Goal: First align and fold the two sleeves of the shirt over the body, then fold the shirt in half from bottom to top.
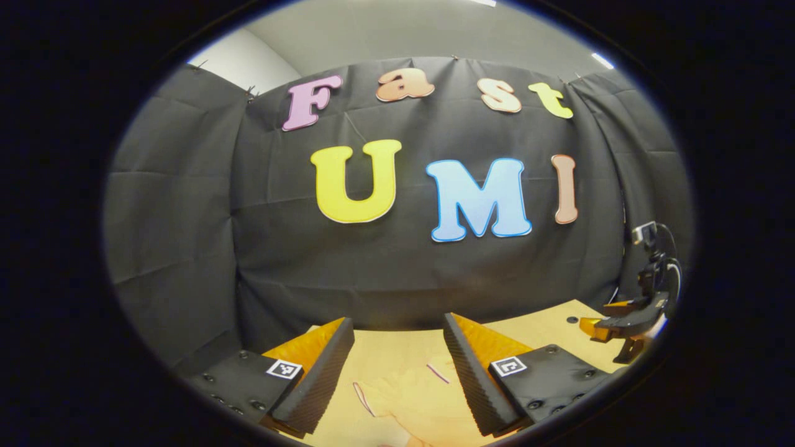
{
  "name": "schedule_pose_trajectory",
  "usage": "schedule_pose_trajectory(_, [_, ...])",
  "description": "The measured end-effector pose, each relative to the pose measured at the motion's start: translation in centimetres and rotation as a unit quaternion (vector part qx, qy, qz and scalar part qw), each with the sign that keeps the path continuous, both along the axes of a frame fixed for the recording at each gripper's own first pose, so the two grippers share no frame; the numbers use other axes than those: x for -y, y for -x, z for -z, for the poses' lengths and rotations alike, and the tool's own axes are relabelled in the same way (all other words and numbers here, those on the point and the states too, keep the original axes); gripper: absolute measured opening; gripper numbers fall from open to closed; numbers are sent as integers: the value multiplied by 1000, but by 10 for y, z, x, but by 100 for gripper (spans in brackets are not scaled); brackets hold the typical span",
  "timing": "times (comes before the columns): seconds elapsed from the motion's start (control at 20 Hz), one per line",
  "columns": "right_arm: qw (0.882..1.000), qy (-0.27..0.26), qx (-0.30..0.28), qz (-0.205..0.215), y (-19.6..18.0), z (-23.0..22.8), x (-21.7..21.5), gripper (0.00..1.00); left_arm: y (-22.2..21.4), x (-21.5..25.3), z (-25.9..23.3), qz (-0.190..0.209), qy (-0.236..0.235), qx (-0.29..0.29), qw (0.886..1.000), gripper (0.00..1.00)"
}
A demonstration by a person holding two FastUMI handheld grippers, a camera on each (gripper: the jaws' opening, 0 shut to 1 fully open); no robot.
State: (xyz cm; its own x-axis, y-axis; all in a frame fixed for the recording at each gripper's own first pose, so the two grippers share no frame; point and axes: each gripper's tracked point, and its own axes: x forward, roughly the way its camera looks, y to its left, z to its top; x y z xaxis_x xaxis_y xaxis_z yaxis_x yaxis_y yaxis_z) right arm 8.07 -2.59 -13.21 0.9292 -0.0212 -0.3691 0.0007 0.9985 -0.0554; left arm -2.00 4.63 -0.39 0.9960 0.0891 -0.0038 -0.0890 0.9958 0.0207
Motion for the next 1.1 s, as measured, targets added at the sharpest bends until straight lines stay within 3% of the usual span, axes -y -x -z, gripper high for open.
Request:
schedule_pose_trajectory(0.45, [990,1,-139,5,-29,116,11,96,-1,-42,24,-52,4,-29,998,95])
schedule_pose_trajectory(0.85, [976,-14,-215,14,-37,168,13,93,-12,-49,32,-67,-1,-42,997,94])
schedule_pose_trajectory(0.95, [974,-14,-228,13,-37,178,10,80,-15,-51,35,-71,-2,-46,996,94])
schedule_pose_trajectory(1.05, [974,-25,-225,5,-36,178,4,77,-18,-51,35,-73,-4,-47,996,94])
schedule_pose_trajectory(1.1, [973,-31,-227,3,-40,181,3,71,-19,-51,34,-75,-6,-46,996,94])
